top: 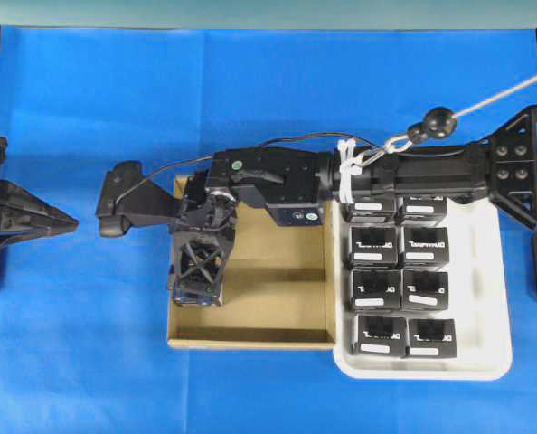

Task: Pick the box from inside the cardboard box.
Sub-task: 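Close the right gripper on the black box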

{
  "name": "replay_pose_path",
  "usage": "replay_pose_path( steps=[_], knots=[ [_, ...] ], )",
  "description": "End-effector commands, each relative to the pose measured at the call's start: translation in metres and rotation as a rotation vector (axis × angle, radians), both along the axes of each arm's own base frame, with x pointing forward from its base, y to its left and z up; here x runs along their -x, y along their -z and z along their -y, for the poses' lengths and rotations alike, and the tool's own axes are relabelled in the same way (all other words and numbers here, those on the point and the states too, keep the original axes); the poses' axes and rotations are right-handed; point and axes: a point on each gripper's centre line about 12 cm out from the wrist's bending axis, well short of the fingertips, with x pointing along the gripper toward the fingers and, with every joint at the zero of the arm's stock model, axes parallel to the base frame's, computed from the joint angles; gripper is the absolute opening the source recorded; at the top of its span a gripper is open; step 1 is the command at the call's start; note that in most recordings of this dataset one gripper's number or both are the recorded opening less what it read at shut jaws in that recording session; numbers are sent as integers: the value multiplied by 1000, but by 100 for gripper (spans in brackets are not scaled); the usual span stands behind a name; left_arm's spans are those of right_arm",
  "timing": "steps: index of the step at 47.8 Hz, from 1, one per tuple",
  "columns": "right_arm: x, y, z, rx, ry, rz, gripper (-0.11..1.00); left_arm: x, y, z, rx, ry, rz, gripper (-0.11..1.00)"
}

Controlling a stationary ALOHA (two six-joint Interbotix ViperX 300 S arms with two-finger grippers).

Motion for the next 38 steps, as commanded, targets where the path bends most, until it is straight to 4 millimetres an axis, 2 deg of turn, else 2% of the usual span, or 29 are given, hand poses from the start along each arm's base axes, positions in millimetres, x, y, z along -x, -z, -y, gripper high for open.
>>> replay_pose_path(
  steps=[1,13,25,38],
  knots=[
    [-2,-19,-5,9,-27,46,99,-2,-6,0,1,1,21,-5],
    [2,-17,-15,28,-104,25,99,-2,-6,0,1,1,20,-5],
    [3,-10,-16,91,-137,7,99,-2,-6,0,1,1,20,-5],
    [3,11,-20,111,-151,-14,99,-2,-5,0,-1,2,18,-5]
  ],
)
